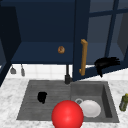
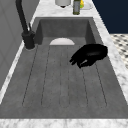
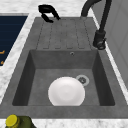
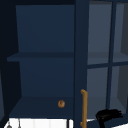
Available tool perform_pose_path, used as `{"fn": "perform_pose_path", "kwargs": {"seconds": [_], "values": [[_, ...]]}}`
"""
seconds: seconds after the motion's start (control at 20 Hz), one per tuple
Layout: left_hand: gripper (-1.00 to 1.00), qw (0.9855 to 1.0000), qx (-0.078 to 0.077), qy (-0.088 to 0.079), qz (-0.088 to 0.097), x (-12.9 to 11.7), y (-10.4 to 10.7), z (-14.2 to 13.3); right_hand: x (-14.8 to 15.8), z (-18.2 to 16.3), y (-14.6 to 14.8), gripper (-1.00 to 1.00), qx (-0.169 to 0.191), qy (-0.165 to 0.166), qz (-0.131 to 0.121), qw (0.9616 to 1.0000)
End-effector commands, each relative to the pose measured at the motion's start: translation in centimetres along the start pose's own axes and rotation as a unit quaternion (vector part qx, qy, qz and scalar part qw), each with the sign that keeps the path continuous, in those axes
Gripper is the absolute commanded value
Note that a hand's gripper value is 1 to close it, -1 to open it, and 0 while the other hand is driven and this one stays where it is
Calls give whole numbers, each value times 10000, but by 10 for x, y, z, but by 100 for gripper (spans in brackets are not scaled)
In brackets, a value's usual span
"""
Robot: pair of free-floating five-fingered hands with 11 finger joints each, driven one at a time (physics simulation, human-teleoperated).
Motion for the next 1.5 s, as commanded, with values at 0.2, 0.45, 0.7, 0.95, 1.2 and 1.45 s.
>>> {"fn": "perform_pose_path", "kwargs": {"seconds": [0.2, 0.45, 0.7, 0.95, 1.2, 1.45], "values": [[0, 10000, 0, 0, 0, 0, 0, 0, 49, 11, 27, -100, -182, 505, 102, 9985], [0, 10000, 0, 0, 0, 0, 0, 0, 75, 15, 40, -100, -291, 857, 128, 9958], [0, 10000, 0, 0, 0, 0, 0, 0, 102, 20, 60, -100, -414, 1199, 155, 9918], [0, 10000, 0, 0, 0, 0, 0, 0, 131, 23, 72, -100, -541, 1640, -19, 9850], [0, 10000, 0, 0, 0, 0, 0, 0, 153, 27, 83, -100, -748, 2037, -230, 9759], [0, 10000, 0, 0, 0, 0, 0, 0, 132, 36, 60, -100, -1085, 2430, 150, 9638]]}}
